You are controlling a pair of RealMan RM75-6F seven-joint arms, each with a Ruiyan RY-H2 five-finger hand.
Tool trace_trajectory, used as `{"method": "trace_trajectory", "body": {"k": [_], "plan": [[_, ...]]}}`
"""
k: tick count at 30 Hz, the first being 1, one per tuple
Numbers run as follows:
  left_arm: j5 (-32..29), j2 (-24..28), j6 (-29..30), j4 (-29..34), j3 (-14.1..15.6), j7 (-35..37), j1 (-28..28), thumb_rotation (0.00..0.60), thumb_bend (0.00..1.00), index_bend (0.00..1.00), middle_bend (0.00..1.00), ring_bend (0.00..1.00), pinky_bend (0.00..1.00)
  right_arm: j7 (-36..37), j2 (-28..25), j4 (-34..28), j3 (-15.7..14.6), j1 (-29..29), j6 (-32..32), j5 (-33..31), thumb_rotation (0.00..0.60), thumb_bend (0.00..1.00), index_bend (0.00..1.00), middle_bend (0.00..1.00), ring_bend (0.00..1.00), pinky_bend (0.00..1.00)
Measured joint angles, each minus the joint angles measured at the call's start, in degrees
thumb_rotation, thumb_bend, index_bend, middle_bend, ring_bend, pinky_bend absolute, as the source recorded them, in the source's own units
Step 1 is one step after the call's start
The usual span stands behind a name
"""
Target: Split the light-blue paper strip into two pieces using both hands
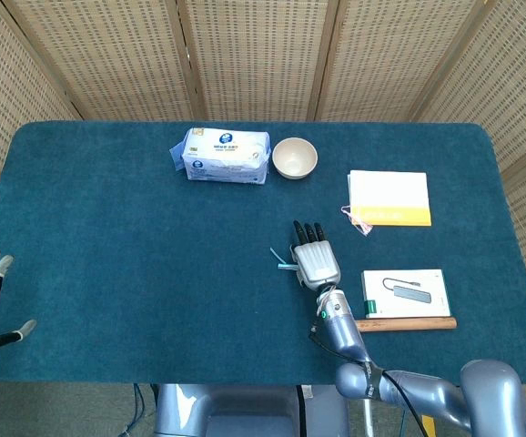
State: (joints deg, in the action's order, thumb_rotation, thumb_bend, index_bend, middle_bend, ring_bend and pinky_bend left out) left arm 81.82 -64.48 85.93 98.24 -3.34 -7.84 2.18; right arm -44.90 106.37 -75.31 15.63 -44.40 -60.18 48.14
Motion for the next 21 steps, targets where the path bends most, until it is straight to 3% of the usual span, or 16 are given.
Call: {"method": "trace_trajectory", "body": {"k": [7,14,21], "plan": [[0.0,0.0,0.0,0.0,0.1,0.0,0.0,0.600,0.00,0.00,0.00,0.00,0.00,-0.2,-0.3,0.7,-0.8,-0.1,0.0,-0.6,0.600,0.39,0.49,0.00,0.00,0.00],[0.0,0.0,-0.1,0.0,0.2,-0.1,0.1,0.600,0.00,0.00,0.00,0.00,0.00,0.5,-0.3,1.3,-1.1,-0.4,0.2,-0.8,0.600,0.42,0.62,0.00,0.00,0.00],[-0.2,-0.1,-0.6,-0.1,0.1,-0.3,0.5,0.600,0.00,0.00,0.00,0.00,0.00,4.2,-0.3,1.4,-1.3,-0.3,-0.8,3.3,0.600,0.45,0.68,0.00,0.00,0.00]]}}
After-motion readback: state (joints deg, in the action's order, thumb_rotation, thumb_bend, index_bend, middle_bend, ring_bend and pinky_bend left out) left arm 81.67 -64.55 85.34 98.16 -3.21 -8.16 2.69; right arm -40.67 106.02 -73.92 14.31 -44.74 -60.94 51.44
